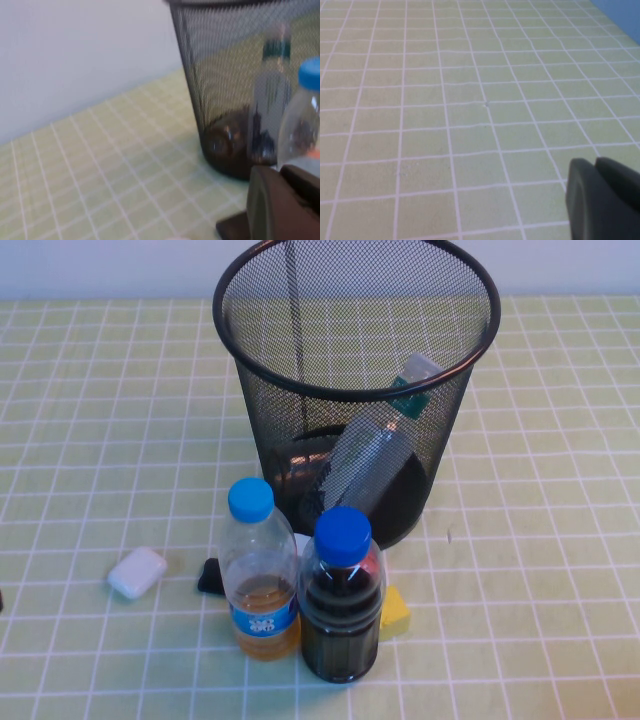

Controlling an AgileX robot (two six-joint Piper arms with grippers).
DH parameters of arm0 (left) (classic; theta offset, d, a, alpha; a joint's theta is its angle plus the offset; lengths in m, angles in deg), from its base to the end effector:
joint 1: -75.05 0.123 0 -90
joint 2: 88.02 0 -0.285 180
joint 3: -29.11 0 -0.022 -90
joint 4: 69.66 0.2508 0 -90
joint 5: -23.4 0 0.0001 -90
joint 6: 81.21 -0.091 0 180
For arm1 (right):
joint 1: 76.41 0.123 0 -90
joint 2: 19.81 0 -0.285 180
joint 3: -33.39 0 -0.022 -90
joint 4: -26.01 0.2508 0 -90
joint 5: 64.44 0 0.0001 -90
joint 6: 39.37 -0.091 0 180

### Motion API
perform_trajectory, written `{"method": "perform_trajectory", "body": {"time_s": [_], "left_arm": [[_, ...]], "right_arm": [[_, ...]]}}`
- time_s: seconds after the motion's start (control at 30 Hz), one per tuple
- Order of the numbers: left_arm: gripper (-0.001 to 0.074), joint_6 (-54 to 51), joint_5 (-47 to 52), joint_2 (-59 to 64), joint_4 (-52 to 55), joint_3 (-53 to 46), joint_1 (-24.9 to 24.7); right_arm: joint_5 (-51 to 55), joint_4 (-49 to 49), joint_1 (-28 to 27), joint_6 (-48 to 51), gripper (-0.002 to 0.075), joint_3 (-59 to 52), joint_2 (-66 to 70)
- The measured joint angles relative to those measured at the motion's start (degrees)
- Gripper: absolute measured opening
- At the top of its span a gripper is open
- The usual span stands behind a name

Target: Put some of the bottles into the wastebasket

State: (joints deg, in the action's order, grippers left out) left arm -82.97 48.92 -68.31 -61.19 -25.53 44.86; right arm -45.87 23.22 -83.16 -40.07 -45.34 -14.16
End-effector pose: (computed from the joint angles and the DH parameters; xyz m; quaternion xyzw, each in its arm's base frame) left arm 0.0520 -0.0236 0.2927 0.2394 0.7253 -0.0924 0.6388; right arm 0.0520 -0.0076 0.1771 0.0376 0.7813 -0.0533 0.6207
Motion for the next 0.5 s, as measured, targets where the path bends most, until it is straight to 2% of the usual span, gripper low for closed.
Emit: {"method": "perform_trajectory", "body": {"time_s": [0.17, 0.3, 0.5], "left_arm": [[0.0004, -0.9, -14.2, -3.3, 0.1, -9.1, 1.8], [0.0004, -2.8, -22.8, -5.6, -1.7, -16.4, 10.8], [0.0004, 0.9, -30.8, -9.9, -2.1, -23.5, 24.5]], "right_arm": [[0.0, 0.0, 0.0, 0.0, -0.0007, 0.0, 0.0], [0.0, 0.0, 0.0, 0.0, -0.0007, 0.0, 0.0], [0.0, 0.0, 0.0, 0.0, -0.0007, 0.0, 0.0]]}}
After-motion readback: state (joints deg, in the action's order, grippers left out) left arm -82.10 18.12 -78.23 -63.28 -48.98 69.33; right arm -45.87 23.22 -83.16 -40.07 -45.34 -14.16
